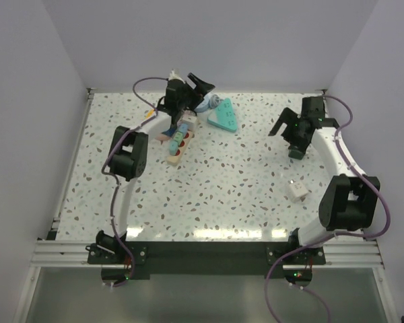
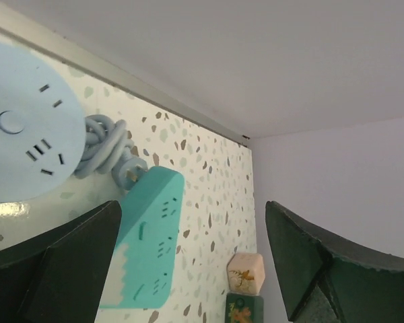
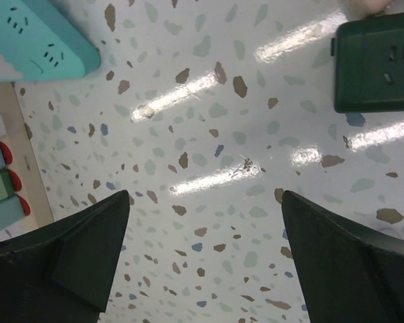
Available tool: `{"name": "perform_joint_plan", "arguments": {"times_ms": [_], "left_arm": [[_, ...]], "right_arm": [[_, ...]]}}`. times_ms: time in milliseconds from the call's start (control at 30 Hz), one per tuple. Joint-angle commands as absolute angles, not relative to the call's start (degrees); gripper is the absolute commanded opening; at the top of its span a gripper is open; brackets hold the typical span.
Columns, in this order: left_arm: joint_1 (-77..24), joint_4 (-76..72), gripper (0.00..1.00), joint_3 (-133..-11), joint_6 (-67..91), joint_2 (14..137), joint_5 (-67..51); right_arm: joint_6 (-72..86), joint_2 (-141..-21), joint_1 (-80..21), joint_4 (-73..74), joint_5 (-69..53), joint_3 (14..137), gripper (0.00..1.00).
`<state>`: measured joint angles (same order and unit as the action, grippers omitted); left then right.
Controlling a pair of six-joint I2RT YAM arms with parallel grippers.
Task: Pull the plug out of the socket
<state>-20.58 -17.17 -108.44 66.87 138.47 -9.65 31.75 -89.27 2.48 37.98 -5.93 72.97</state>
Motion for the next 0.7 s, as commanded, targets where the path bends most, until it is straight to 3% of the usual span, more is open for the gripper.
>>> {"name": "perform_joint_plan", "arguments": {"times_ms": [0, 267, 500, 667], "left_arm": [[-19.86, -14.26, 0.94, -106.10, 53.39, 125.52, -11.68], [-19.78, 17.82, 0.92, -96.52, 27.19, 110.75, -1.07], [-19.86, 18.99, 0.83, -80.00, 19.78, 103.01, 2.38], [-20.39, 18.98, 0.78, -76.91, 16.62, 102.75, 1.93]], "right_arm": [[28.13, -90.52, 0.53, 35.77, -9.49, 76.90, 0.99], [27.60, -93.25, -2.81, 35.86, -11.78, 77.87, 0.99], [27.86, -95.54, -4.39, 36.12, -13.62, 78.84, 0.99], [27.86, -96.06, -5.18, 36.12, -14.06, 78.40, 0.99]]}}
